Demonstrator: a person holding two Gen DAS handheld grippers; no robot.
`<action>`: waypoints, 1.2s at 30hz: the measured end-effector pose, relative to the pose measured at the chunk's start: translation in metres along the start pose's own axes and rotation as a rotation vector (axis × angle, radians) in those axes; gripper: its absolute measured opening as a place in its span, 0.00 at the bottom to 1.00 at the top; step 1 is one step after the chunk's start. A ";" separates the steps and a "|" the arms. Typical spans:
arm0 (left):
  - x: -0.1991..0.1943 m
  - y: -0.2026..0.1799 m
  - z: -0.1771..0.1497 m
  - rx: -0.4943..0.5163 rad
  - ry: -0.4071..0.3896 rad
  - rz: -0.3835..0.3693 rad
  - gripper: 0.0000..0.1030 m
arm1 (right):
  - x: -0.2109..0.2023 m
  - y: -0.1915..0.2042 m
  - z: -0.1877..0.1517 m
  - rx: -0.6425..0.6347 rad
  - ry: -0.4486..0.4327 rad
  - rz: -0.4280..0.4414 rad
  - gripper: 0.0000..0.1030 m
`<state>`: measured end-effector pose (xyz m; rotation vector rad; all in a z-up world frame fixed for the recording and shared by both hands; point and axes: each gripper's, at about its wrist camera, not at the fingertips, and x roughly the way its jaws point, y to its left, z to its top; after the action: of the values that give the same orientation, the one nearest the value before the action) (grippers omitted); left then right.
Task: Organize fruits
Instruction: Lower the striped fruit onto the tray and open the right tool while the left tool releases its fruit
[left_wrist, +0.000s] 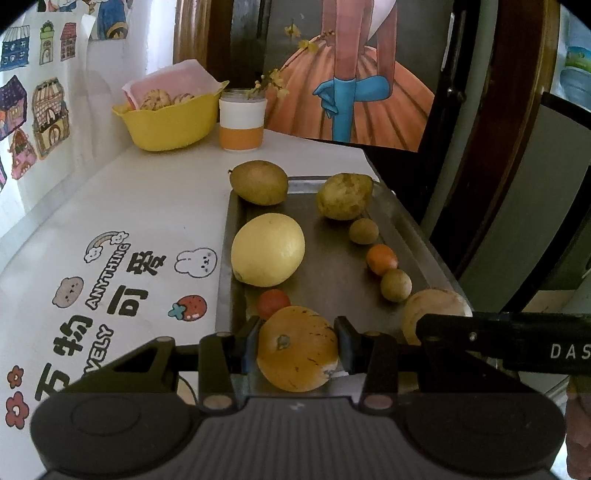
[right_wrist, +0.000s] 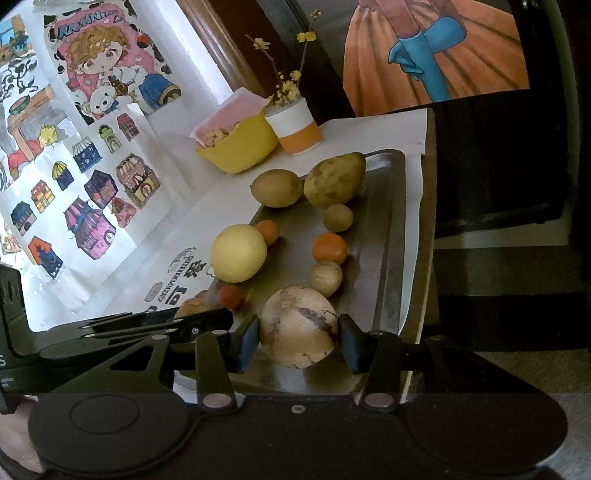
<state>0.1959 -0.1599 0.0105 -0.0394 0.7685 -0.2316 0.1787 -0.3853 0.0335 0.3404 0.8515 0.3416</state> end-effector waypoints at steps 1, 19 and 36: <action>0.001 0.000 0.000 -0.001 0.001 0.001 0.44 | 0.000 0.000 0.000 -0.004 -0.002 -0.005 0.46; 0.005 0.008 -0.011 -0.026 -0.002 0.000 0.50 | 0.013 0.019 -0.013 -0.169 -0.059 -0.104 0.48; -0.038 0.028 -0.021 -0.109 -0.142 -0.013 0.85 | -0.016 0.038 -0.039 -0.208 -0.214 -0.172 0.78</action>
<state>0.1602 -0.1228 0.0176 -0.1625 0.6393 -0.1969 0.1323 -0.3524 0.0365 0.1062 0.6239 0.2266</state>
